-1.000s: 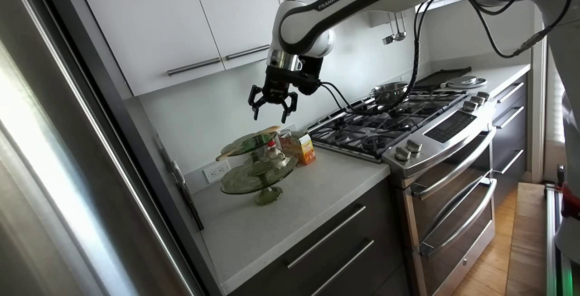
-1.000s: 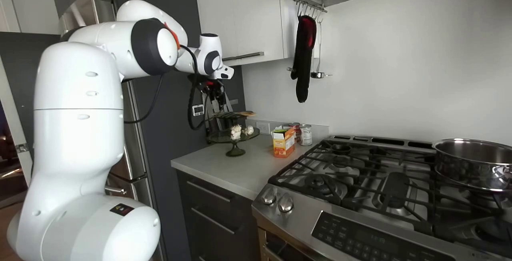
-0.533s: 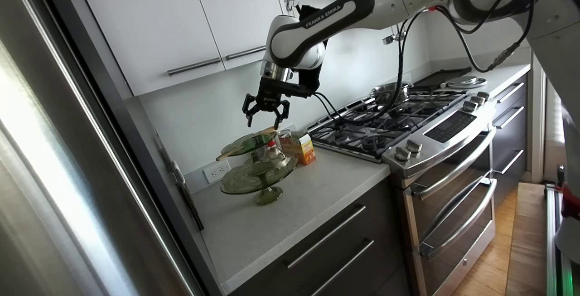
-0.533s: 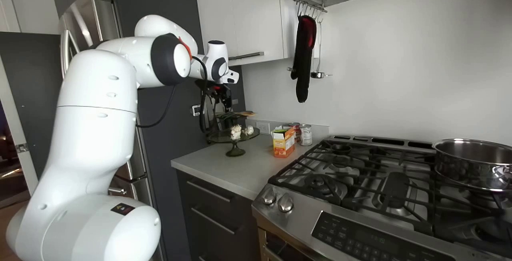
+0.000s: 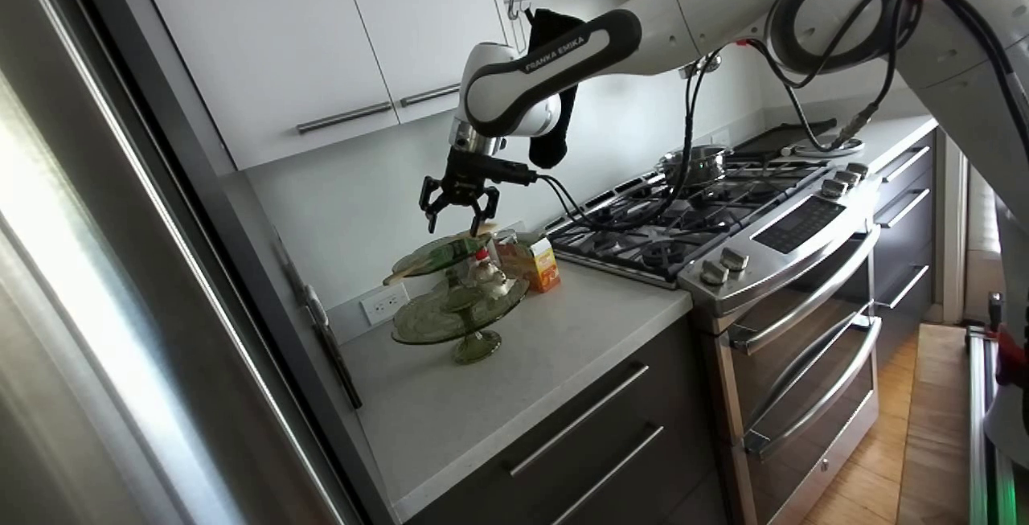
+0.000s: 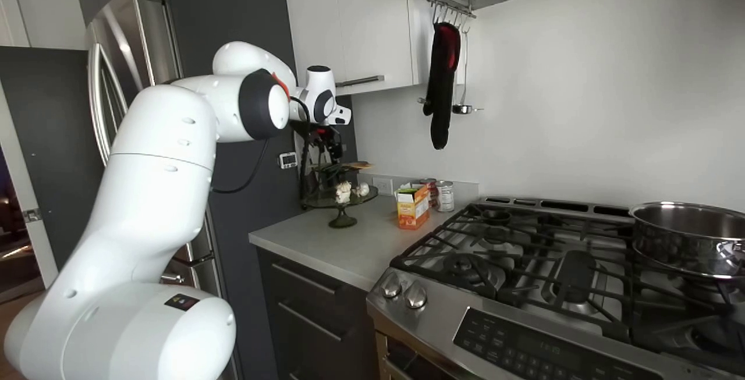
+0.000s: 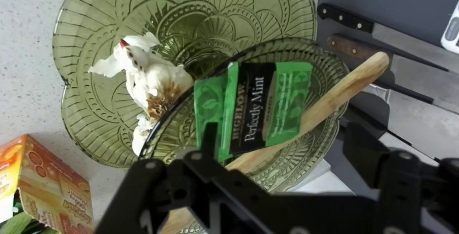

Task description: Pick up one green packet from the top of the serving tray and put it in the orange box

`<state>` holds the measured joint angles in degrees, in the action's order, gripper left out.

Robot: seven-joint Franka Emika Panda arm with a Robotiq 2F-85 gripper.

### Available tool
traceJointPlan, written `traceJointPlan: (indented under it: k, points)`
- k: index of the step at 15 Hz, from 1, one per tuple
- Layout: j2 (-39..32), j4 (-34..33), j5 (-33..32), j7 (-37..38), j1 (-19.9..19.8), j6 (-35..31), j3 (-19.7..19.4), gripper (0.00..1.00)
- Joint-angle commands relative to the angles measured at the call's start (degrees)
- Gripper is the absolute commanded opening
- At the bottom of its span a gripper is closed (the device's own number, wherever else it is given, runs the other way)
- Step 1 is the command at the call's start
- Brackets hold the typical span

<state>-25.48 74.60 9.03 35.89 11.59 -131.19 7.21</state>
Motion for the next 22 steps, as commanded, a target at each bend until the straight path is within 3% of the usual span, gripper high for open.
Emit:
traceJointPlan:
  k: [1,7,14,17,22]
  points:
    - [-3.2,-4.0,-1.7,0.4,1.8,0.3,-1.8,0.85]
    - [-5.1,-6.4,-4.8,1.0,3.4,0.9,-4.0,0.84]
    - [-6.0,-7.9,-5.7,1.3,4.0,1.5,-4.8,0.72]
    - [-5.6,-8.0,-7.1,2.1,4.5,1.6,-5.8,0.79]
    - [-5.2,-8.0,-7.4,2.0,4.4,3.6,-5.8,0.78]
